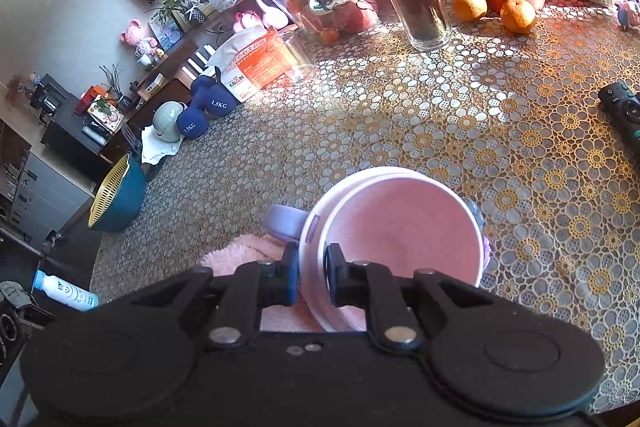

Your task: Organize objects

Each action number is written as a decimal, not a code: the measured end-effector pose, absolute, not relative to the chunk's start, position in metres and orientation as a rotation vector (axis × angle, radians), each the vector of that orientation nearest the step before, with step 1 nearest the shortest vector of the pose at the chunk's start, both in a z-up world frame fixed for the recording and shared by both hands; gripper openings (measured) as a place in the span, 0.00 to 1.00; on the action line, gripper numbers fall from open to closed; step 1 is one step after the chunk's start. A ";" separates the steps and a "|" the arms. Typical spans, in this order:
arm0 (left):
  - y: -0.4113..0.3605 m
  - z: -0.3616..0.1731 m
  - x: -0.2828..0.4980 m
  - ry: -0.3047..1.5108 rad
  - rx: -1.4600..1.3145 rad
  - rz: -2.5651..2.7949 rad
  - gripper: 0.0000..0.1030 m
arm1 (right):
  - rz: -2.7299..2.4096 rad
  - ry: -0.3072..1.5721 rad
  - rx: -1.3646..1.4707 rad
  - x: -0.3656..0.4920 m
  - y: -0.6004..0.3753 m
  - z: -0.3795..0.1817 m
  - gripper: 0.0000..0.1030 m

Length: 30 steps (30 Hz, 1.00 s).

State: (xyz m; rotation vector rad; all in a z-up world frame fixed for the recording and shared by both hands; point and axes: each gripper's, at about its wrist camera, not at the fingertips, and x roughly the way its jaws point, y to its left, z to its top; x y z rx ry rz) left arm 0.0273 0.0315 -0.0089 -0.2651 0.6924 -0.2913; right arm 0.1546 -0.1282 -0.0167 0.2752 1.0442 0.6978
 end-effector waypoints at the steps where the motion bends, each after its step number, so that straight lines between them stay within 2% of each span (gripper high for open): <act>1: 0.027 -0.009 0.030 0.694 -0.260 -0.302 0.13 | 0.693 1.045 0.273 0.154 -0.127 -0.017 0.13; 7: 0.021 -0.024 0.048 0.730 -0.260 -0.301 0.13 | 0.683 1.054 0.260 0.152 -0.124 -0.016 0.13; 15: 0.048 -0.046 0.061 0.782 -0.295 -0.211 0.13 | 0.689 1.052 0.242 0.154 -0.124 -0.016 0.13; 22: 0.050 -0.029 0.042 0.743 -0.292 -0.242 0.13 | 0.689 1.050 0.231 0.154 -0.123 -0.015 0.13; 30: 0.019 -0.013 0.041 0.716 -0.233 -0.330 0.13 | 0.686 1.055 0.210 0.150 -0.118 -0.014 0.14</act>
